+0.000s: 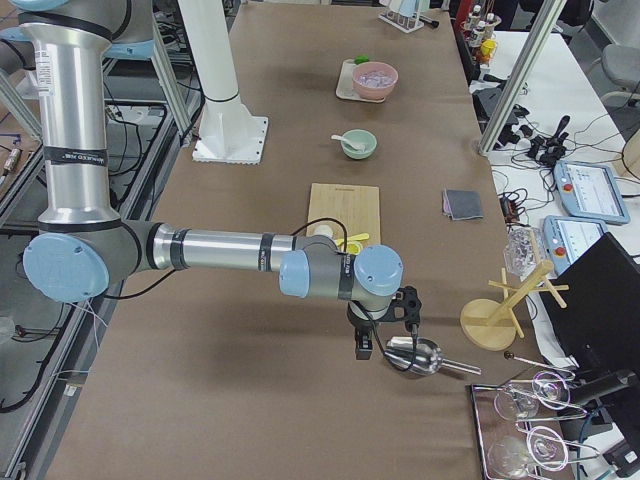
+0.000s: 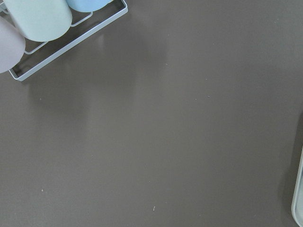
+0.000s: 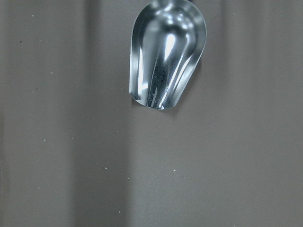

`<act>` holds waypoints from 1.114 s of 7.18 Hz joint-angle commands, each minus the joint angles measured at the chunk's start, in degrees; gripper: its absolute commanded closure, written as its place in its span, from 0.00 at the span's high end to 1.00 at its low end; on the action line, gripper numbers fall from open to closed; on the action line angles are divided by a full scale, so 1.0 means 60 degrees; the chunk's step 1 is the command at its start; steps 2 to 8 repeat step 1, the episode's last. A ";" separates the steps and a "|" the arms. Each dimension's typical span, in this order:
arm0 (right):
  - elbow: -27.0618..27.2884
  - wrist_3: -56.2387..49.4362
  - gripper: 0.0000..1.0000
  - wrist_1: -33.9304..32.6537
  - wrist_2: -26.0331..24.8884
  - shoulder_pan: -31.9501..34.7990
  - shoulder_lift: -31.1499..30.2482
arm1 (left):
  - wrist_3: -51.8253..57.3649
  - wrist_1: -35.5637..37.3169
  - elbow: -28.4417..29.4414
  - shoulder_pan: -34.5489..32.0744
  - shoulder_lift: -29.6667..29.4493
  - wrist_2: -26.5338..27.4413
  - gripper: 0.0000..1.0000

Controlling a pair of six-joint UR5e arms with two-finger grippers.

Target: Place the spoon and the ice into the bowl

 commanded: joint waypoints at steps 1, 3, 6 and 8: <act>-0.0007 0.0000 1.00 0.0002 0.0000 0.0000 0.0023 | 0.0000 -0.0005 0.0002 -0.0001 0.0000 0.0001 0.98; -0.0007 0.0000 1.00 0.0002 0.0000 0.0000 0.0023 | 0.0000 -0.0005 0.0002 -0.0001 0.0000 0.0001 0.98; -0.0007 0.0000 1.00 0.0002 0.0000 0.0000 0.0023 | 0.0000 -0.0005 0.0002 -0.0001 0.0000 0.0001 0.98; -0.0007 0.0000 1.00 0.0002 0.0000 0.0000 0.0023 | 0.0000 -0.0005 0.0002 -0.0001 0.0000 0.0001 0.98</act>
